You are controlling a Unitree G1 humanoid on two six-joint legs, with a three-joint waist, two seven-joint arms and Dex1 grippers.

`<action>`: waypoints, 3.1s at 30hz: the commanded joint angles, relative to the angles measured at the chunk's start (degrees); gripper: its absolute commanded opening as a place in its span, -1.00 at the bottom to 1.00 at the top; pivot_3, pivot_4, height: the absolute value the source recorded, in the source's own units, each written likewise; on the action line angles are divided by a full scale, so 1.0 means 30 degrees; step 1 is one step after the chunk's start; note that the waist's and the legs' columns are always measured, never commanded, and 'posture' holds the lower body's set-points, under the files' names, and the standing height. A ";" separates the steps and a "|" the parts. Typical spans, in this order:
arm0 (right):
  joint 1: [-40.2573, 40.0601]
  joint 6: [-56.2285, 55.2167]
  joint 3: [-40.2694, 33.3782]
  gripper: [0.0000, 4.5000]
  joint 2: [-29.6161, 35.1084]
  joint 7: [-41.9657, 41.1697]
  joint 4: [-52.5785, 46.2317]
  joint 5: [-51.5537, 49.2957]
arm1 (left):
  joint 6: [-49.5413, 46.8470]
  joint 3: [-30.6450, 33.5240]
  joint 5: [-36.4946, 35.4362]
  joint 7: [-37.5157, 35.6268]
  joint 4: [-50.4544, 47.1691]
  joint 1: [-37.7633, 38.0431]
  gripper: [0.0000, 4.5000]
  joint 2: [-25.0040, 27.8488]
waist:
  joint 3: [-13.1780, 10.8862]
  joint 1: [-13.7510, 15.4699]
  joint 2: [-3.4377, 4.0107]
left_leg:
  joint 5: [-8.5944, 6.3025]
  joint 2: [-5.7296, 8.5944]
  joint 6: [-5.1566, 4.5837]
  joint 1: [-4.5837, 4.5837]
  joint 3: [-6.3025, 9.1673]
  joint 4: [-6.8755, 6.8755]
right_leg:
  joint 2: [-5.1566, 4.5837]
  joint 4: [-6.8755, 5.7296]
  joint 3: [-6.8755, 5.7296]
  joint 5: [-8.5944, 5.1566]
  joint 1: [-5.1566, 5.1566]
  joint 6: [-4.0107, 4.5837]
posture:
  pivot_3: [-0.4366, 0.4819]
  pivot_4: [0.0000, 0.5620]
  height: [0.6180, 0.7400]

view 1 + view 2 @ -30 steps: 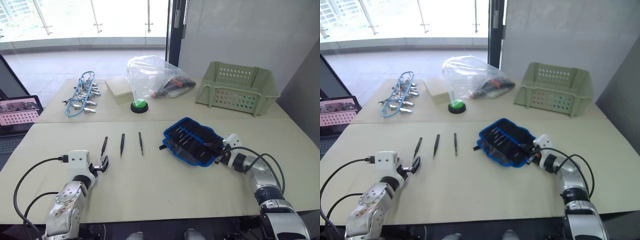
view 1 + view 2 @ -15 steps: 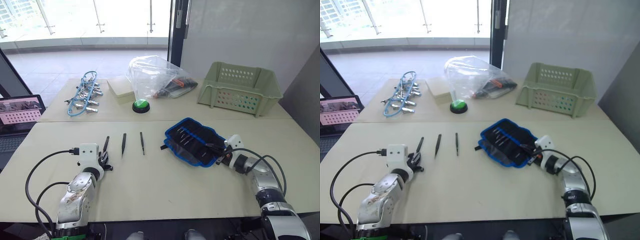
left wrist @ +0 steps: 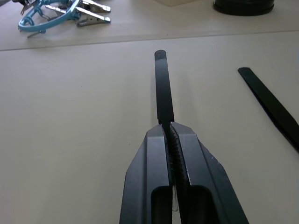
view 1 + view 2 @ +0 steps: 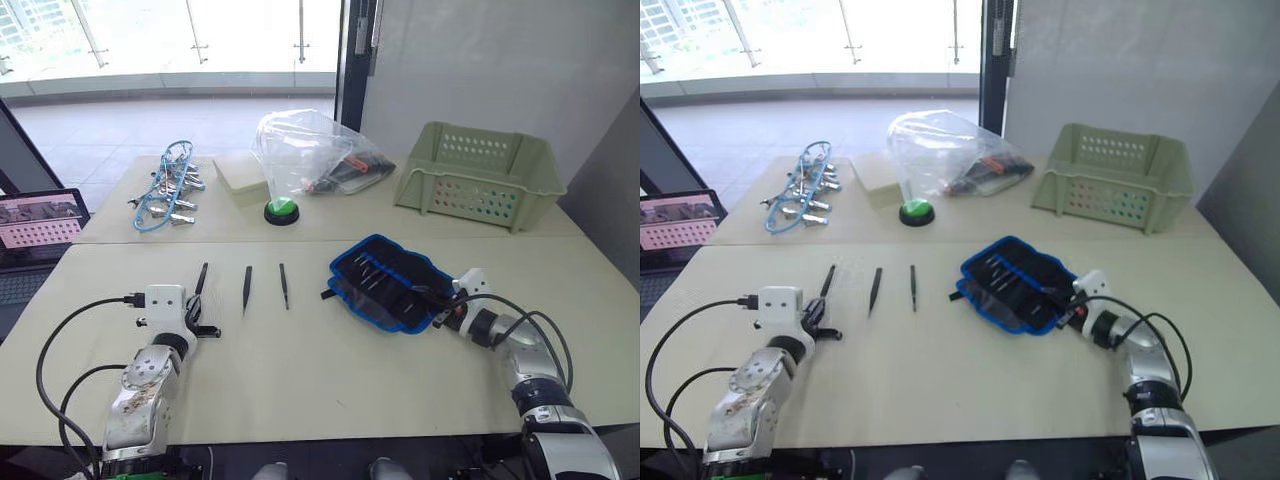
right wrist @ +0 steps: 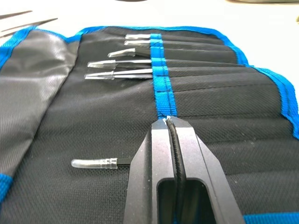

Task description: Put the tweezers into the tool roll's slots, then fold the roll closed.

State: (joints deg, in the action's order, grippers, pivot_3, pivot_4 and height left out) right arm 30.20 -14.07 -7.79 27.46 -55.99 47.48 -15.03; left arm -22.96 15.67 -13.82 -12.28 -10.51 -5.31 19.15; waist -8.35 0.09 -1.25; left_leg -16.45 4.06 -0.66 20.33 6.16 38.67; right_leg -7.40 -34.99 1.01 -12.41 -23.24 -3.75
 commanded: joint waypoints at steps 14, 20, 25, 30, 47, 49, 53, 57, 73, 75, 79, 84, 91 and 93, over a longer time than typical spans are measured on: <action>0.0110 0.1241 -0.1441 -1.00 0.0462 -0.0179 -0.2334 -0.1332 | -0.6958 -0.7512 -0.2189 -0.5421 -0.2832 -0.7588 -0.99 0.2028 | -0.0210 -0.0360 0.0149 | 0.0001 0.0003 -0.0002 0.0016 -0.0009 -0.0015 | 0.0002 0.0002 0.0005 -0.0006 -0.0013 -0.0010 | -0.05 -0.47 1.00; 0.0274 0.1659 -0.1129 -1.00 0.0837 -0.0101 -0.2542 -0.0670 | -0.8192 -0.9757 -0.1093 -0.4684 -0.0817 -1.0027 -0.99 0.0171 | -0.0233 -0.0381 0.0148 | 0.0056 0.0006 0.0091 0.0037 -0.0024 -0.0015 | 0.0002 0.0000 0.0020 -0.0010 -0.0039 -0.0016 | -0.05 -0.47 1.00; 0.0284 0.1369 -0.0924 -1.00 0.0631 0.0056 -0.1722 -0.0318 | -0.9800 -0.9559 -0.1817 -0.4921 0.1045 -1.1220 -0.99 -0.1283 | -0.0235 -0.0349 0.0146 | 0.0064 0.0008 0.0101 0.0066 -0.0031 -0.0012 | 0.0002 -0.0001 0.0026 -0.0010 -0.0073 -0.0018 | -0.05 -0.47 1.00; 0.0089 0.1099 -0.0645 -1.00 0.0427 0.0010 -0.1238 -0.0021 | -1.1800 -0.9728 -0.1757 -0.4786 0.2033 -1.1792 -0.99 -0.1975 | -0.0233 -0.0367 0.0147 | 0.0104 0.0015 0.0163 0.0254 -0.0046 0.0053 | 0.0002 -0.0070 0.0056 -0.0006 -0.0291 -0.0017 | -0.05 -0.47 1.00; -0.0525 0.0591 -0.0108 -1.00 0.0379 0.0218 -0.0882 0.0794 | -1.0662 -1.1203 -0.0021 -0.4386 0.4972 -1.2921 -0.99 -0.3911 | -0.0232 -0.0318 0.0145 | 0.0115 0.0015 0.0179 0.0267 -0.0047 0.0072 | 0.0002 -0.0085 0.0059 -0.0003 -0.0305 -0.0014 | -0.05 -0.47 1.00; -0.0603 0.0578 -0.0095 -1.00 0.0378 0.0223 -0.0945 0.0784 | -1.0077 -1.1348 0.0331 -0.4331 0.5494 -1.3136 -0.99 -0.4086 | -0.0231 -0.0312 0.0144 | 0.0116 0.0019 0.0181 0.0266 -0.0048 0.0082 | 0.0002 -0.0083 0.0058 0.0001 -0.0299 -0.0015 | -0.05 -0.47 1.00; -0.0744 0.0479 0.0073 -1.00 0.0469 0.0258 -0.1002 0.0998 | -0.9005 -1.1303 0.0793 -0.4218 0.7393 -1.3929 -0.99 -0.5096 | -0.0230 -0.0289 0.0142 | 0.0116 0.0020 0.0181 0.0264 -0.0049 0.0083 | 0.0002 -0.0083 0.0057 0.0002 -0.0295 -0.0017 | -0.05 -0.47 1.00; -0.0775 0.0473 0.0166 -1.00 0.0479 0.0293 -0.1042 0.1019 | -0.7204 -1.1378 0.1290 -0.4658 0.9604 -1.4585 -0.99 -0.6005 | -0.0230 -0.0288 0.0142 | 0.0116 0.0023 0.0180 0.0264 -0.0053 0.0092 | 0.0001 -0.0079 0.0057 0.0007 -0.0288 -0.0025 | -0.05 -0.47 1.00; -0.1328 0.1417 0.0894 -1.00 0.0417 0.0514 -0.1909 0.1452 | 0.1458 -0.9646 0.2845 -0.4738 1.9853 -1.6736 -0.99 -0.9304 | -0.0215 -0.0228 0.0119 | 0.0116 0.0027 0.0178 0.0259 -0.0089 0.0107 | 0.0000 -0.0074 0.0048 0.0014 -0.0264 -0.0036 | -0.05 -0.47 1.00; -0.1464 0.1533 0.0923 -1.00 0.0371 0.0559 -0.2136 0.1424 | 0.2449 -0.9335 0.2844 -0.4504 2.1122 -1.7169 -0.99 -0.9711 | -0.0207 -0.0243 0.0108 | 0.0116 0.0028 0.0178 0.0256 -0.0087 0.0109 | 0.0000 -0.0075 0.0048 0.0015 -0.0260 -0.0036 | -0.05 -0.47 1.00; -0.1591 0.1740 0.0976 -1.00 0.0352 0.0632 -0.2445 0.1396 | 0.3994 -0.8873 0.2851 -0.3949 2.3029 -1.7948 -0.99 -1.0175 | -0.0190 -0.0291 0.0090 | 0.0116 0.0026 0.0176 0.0245 -0.0102 0.0113 | 0.0000 -0.0088 0.0048 0.0016 -0.0253 -0.0036 | -0.05 -0.47 1.00; -0.1718 0.1851 0.1133 -1.00 0.0330 0.0718 -0.2734 0.1333 | 0.4878 -0.8525 0.2743 -0.3575 2.4994 -1.8826 -0.99 -1.0822 | -0.0171 -0.0376 0.0058 | 0.0114 0.0025 0.0169 0.0208 -0.0125 0.0114 | 0.0001 -0.0116 0.0049 0.0021 -0.0228 -0.0032 | -0.05 -0.47 1.00; -0.1807 0.1843 0.1299 -1.00 0.0237 0.0839 -0.2789 0.1321 | 0.5018 -0.7769 0.2377 -0.2672 2.5971 -1.9538 -0.99 -1.1221 | -0.0176 -0.0756 0.0044 | 0.0021 -0.0002 0.0009 -0.0050 -0.0110 0.0081 | 0.0031 -0.0060 0.0048 0.0015 0.0061 -0.0042 | -0.05 -0.47 1.00; -0.1786 0.1805 0.1329 -1.00 0.0236 0.0872 -0.2703 0.1340 | 0.4801 -0.7649 0.2241 -0.2977 2.5964 -1.9676 -0.99 -1.1444 | -0.0175 -0.0880 0.0044 | 0.0024 -0.0002 0.0013 -0.0054 -0.0092 0.0083 | 0.0032 -0.0073 0.0049 0.0015 0.0060 -0.0043 | -0.05 -0.47 1.00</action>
State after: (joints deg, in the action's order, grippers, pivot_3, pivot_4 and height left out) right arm 26.23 -9.89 -5.02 28.48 -53.14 38.20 -12.40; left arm -7.51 -9.05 -7.07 -23.96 65.98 -60.73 -7.14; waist -8.87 -2.55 -1.12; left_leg -16.38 4.04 -0.60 20.17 5.89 38.92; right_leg -7.30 -35.22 1.16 -12.36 -23.06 -3.87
